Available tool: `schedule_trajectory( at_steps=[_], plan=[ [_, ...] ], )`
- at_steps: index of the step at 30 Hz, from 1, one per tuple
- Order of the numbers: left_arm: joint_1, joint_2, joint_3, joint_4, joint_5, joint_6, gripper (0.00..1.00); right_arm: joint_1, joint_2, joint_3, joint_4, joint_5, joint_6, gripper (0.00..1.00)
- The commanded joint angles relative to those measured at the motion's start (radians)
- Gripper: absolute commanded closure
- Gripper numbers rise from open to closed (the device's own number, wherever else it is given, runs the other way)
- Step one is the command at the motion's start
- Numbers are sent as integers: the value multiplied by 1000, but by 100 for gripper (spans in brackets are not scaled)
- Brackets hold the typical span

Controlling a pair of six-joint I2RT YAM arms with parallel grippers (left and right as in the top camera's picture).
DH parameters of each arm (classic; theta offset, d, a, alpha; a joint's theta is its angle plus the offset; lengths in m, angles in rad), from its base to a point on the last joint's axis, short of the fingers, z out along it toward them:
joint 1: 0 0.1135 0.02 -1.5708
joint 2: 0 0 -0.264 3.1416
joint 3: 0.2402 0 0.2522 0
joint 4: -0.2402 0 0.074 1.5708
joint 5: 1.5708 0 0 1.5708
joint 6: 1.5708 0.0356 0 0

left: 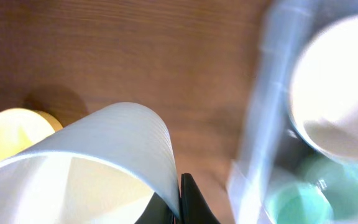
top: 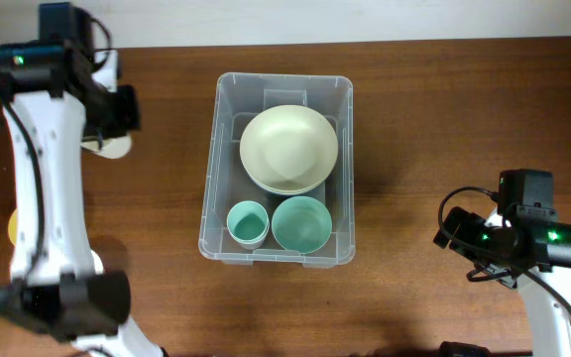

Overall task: Pack container
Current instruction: 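Lower the cream cup into the nested cups and release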

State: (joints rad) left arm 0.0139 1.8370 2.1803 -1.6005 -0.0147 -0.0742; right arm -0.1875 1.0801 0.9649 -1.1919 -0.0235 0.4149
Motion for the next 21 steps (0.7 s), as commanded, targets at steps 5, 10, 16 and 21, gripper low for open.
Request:
schedule_trajectory(
  at_steps=[5,10,16,21],
  plan=[
    [-306,-46,-2,-83,-57,-45,99,-4,0,13,2,9,1,1],
    [-520,-37,-70,-69,-61,-45,99,-4,0,13,1,9,1,1],
    [-610,-36,-230,-38,-58,-79,100,-4,0,13,2,10,0,1],
    [-630,-36,-375,10,-8,-90,99,-4,0,13,2,10,0,1]
  ],
)
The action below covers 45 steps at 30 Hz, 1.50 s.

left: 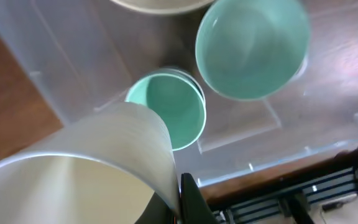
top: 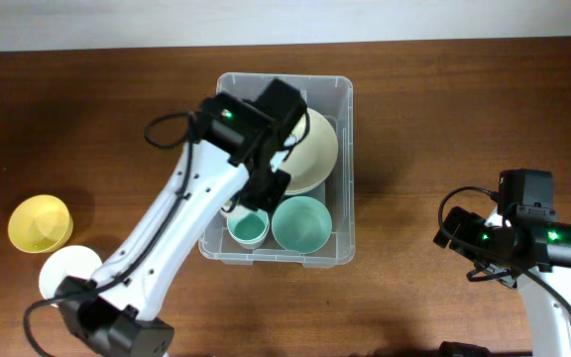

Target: Pack container

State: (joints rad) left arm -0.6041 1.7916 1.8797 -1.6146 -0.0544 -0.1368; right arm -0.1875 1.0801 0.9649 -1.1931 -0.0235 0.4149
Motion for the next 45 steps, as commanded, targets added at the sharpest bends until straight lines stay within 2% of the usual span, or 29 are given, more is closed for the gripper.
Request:
schedule_trajectory(
  at_steps=[1,8,9,12,19,24,29,33,36,37,45],
  plan=[
    [-14,9,-96,38,36,-27,99,-4,0,13,3,9,0,1],
    [-16,9,-182,105,36,-27,99,-4,0,13,-5,9,0,1],
    [-16,9,-181,112,36,-26,94,-4,0,13,-5,9,0,1],
    [-16,9,-181,115,36,-26,55,-4,0,13,-5,9,1,1],
    [-13,-4,-169,109,18,-23,51,-4,0,13,-5,10,0,1],
    [56,-91,-130,108,-62,-32,51,-4,0,13,-4,10,0,1],
    [230,-197,-129,130,-63,-35,53,-4,0,13,0,10,0,1],
    [385,-209,-132,139,-52,-35,72,-4,0,13,3,10,0,1],
    [472,-201,-168,162,-6,-35,95,-4,0,13,3,10,0,1],
    [487,-200,-186,169,10,-35,99,-4,0,13,3,10,0,1],
    [513,-198,-465,288,144,-35,99,-4,0,13,3,9,0,1]
  ],
)
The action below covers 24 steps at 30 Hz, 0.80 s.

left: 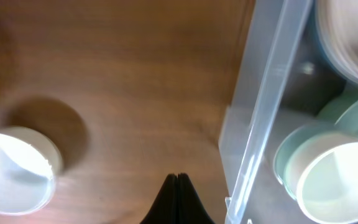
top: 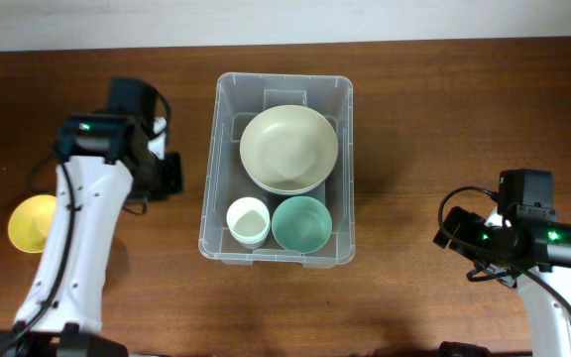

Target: Pack container

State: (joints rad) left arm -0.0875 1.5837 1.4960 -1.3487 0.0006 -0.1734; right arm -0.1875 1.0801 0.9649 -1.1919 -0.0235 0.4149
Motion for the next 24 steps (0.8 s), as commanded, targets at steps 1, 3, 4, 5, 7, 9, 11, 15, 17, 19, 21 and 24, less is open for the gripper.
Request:
schedule_trajectory(
  at_steps=[1,3,4,5,7,9,11,15,17,19,21,24],
  plan=[
    [-5,10,-118,37,112,2,99,-4,0,13,2,9,0,1],
    [-10,10,-175,56,153,2,99,-4,0,13,2,10,0,1],
    [-16,10,-195,60,169,2,99,-4,0,13,2,9,0,1],
    [-25,10,-206,60,180,2,99,-4,0,13,2,9,0,1],
    [-49,9,-211,56,215,3,99,-4,0,13,2,9,0,1],
    [-71,8,-211,59,280,3,99,-4,0,13,2,10,0,1],
    [-89,8,-211,63,362,3,100,-4,0,13,2,10,0,1],
    [-115,8,-211,74,396,7,100,-4,0,13,2,10,0,1],
    [-114,8,-211,80,388,7,99,-4,0,13,2,10,0,1],
    [-110,8,-211,80,352,6,99,-4,0,13,1,10,0,1],
    [-98,8,-210,80,303,6,99,-4,0,13,-1,10,0,1],
    [-58,6,-196,68,214,4,99,-4,0,13,-2,9,-16,1]
  ],
)
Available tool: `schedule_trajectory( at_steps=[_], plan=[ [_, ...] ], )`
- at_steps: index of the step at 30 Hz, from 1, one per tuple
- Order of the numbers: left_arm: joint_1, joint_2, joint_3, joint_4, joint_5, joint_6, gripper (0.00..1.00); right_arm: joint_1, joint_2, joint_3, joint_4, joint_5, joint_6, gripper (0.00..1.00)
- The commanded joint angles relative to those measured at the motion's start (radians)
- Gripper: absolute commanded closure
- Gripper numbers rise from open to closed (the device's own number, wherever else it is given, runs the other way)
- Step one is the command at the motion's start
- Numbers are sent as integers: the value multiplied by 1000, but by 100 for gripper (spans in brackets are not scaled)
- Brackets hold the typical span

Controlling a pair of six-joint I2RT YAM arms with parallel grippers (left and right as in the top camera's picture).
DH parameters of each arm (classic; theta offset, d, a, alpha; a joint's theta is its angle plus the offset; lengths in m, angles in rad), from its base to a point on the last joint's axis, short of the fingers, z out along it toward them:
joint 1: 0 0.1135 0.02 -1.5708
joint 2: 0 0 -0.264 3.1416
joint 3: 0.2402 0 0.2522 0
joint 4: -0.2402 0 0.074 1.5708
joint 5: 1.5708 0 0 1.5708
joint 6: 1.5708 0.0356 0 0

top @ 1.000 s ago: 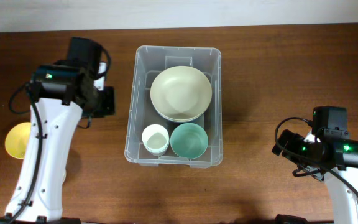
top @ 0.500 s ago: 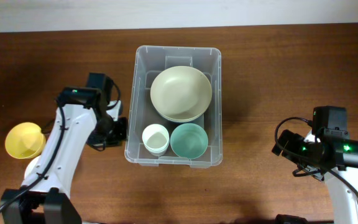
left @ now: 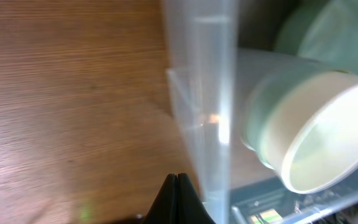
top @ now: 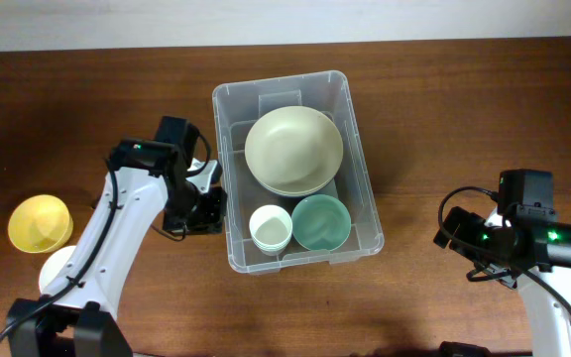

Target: Pack container

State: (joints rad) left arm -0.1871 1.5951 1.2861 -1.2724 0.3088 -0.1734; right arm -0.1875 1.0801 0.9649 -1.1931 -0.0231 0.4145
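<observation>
The clear plastic container (top: 228,213) lies slightly askew at the table's middle. It holds a large cream bowl (top: 293,149), a teal bowl (top: 320,221) and a white cup (top: 271,228) nested in a teal cup. My left gripper (top: 214,210) is shut and empty, right against the outside of the container's left wall (left: 201,93). In the left wrist view its closed tips (left: 177,178) sit beside that wall, with the white cup (left: 316,130) behind it. My right gripper (top: 448,236) hangs at the far right; its jaws are not readable.
A yellow bowl (top: 40,222) and another white cup (top: 59,266) stand near the left edge, the cup partly under my left arm. Bare wooden table (top: 444,109) surrounds the container.
My left gripper has moved from open table left of the container to its left wall, nearer the front. The container's front end has shifted right, so it now sits skewed.
My left gripper held a white cup at the table's far left. Then it held the cup over the teal cup in the container. Later the white cup sat nested there and the gripper was shut, empty, outside. Now it touches the skewed container's wall.
</observation>
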Motion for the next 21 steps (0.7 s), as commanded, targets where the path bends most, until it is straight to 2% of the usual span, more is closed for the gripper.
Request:
schedule_trajectory(
  at_steps=[1,10,14,18,19,21],
  plan=[
    [67,-11,26,-21,-136,-5,99,-4,0,13,-2,9,-15,1],
    [318,-188,132,-42,-378,-21,98,-3,0,13,3,8,-19,1],
    [422,-265,132,-48,-376,-21,97,-3,8,13,-7,-124,-168,1],
    [467,-294,132,-44,-356,-21,97,-3,42,-12,-43,-166,-175,1],
    [468,-294,132,-44,-357,-21,97,-3,55,-28,-45,-169,-175,4],
    [468,-294,132,-44,-357,-21,97,-3,79,-56,-26,-201,-180,16]
  ],
)
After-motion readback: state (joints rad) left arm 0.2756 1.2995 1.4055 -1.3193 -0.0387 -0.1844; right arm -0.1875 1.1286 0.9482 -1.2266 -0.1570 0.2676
